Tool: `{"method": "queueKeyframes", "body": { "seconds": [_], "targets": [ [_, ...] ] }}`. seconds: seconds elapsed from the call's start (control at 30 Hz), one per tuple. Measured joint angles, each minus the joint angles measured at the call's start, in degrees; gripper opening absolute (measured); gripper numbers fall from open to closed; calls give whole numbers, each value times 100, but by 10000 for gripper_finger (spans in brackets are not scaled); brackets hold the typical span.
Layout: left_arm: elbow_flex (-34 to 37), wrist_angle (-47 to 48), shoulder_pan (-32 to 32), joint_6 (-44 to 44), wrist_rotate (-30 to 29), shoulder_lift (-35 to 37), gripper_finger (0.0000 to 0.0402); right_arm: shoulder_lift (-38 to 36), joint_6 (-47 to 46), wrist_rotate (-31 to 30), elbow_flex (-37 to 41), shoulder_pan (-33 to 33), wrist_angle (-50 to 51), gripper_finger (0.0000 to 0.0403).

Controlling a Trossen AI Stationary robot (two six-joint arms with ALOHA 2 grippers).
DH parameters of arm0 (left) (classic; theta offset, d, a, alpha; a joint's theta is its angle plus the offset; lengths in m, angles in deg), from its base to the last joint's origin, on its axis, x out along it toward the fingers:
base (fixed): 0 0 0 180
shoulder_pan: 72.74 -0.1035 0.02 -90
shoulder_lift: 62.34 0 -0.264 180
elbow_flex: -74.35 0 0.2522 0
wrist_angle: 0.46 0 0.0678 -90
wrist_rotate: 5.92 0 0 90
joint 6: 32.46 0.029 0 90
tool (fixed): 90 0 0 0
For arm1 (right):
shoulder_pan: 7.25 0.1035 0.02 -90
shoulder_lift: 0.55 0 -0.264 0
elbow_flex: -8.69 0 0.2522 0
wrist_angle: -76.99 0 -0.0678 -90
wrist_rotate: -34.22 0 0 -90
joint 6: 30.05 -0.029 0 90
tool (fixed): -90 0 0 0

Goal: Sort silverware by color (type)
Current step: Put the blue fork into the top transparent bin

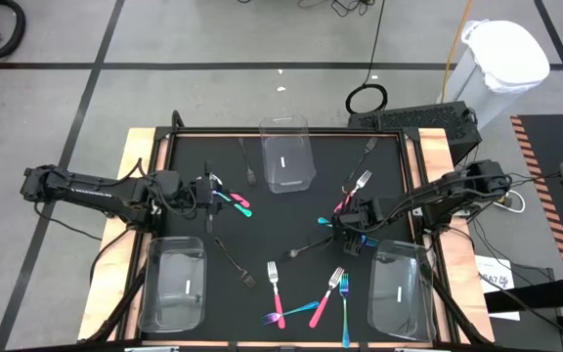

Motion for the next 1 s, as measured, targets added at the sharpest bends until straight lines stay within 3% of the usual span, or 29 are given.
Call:
{"method": "queueKeyframes", "body": {
  "seconds": [0.5, 1.0],
  "targets": [
    [0, 0, 0, 2, 0, 0, 96, 7, 395, 265, 11, -212, 31, 17],
    [0, 2, 0, 4, -296, 0, 96, 31, 929, 36, -509, -256, 256, 8]
  ]
}}
